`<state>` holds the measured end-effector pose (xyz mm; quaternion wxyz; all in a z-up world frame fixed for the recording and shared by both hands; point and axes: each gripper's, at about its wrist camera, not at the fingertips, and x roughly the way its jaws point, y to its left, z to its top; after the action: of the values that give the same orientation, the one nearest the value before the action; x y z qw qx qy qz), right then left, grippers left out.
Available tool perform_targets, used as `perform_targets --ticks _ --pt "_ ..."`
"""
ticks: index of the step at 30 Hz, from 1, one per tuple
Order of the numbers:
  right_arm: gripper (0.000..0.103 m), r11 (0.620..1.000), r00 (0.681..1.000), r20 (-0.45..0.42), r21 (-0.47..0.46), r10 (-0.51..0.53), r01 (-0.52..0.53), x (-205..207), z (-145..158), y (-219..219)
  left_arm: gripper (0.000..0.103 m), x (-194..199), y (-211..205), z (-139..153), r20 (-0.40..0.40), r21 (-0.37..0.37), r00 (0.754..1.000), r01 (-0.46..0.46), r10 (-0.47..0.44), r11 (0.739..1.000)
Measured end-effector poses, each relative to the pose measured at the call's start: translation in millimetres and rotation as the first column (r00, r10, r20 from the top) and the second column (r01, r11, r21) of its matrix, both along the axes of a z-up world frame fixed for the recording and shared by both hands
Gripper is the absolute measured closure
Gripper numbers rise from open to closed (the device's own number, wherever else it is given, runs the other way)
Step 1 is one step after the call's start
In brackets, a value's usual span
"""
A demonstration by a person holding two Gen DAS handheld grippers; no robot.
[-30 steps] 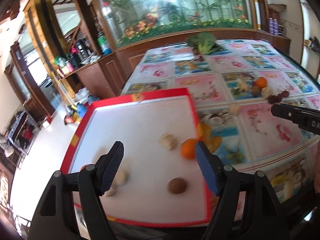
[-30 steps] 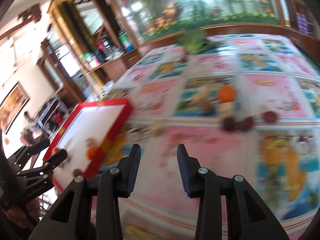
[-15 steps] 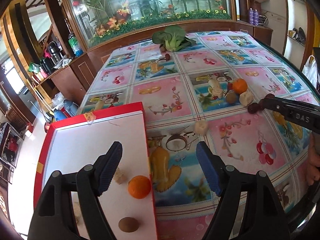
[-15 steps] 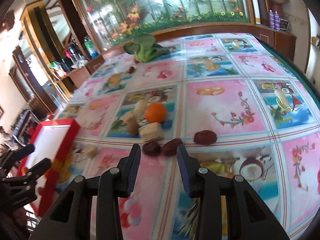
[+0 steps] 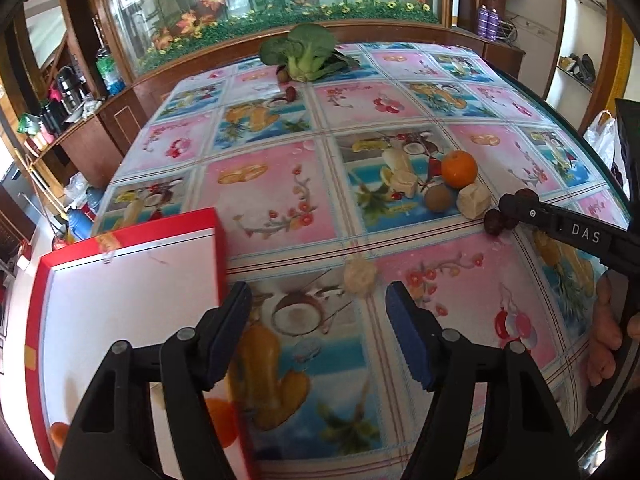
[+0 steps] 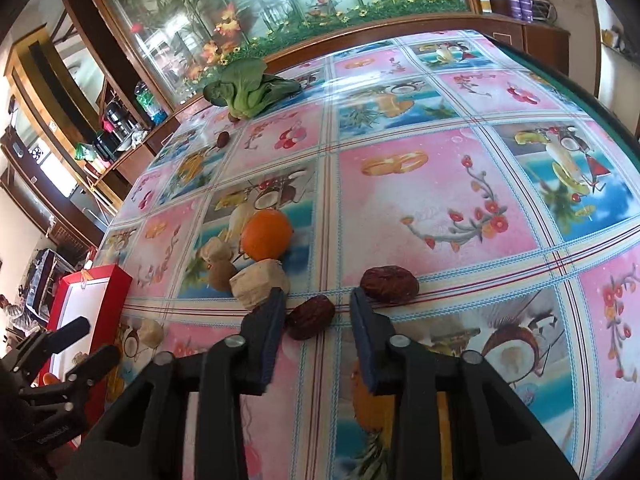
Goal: Organize fruits
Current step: 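Grasp a beige chunk with the left tool while the right grasps a red date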
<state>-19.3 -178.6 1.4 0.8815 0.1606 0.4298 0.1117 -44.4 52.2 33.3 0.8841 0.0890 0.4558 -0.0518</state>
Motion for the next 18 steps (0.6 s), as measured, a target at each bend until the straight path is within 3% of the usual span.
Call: perform_targets --ticks 4,13,18 --pt "0.081 1.0 1.0 -0.003 -0.003 -0.004 0.004 0 -1 -3 0.046 12 -9 -12 -0.045 -0.018 0.999 0.01 -0.01 1.0" --pt "0.082 0.993 0.999 0.024 -0.118 0.023 -0.02 -4 2 9 0.051 22 -13 -25 -0.074 -0.045 0.997 0.01 -0.014 0.999" --pt "0.087 0.991 0.999 0.03 -0.131 0.025 -0.021 -2 1 9 0.068 20 -14 -26 -0.062 -0.089 0.997 0.037 -0.042 0.995"
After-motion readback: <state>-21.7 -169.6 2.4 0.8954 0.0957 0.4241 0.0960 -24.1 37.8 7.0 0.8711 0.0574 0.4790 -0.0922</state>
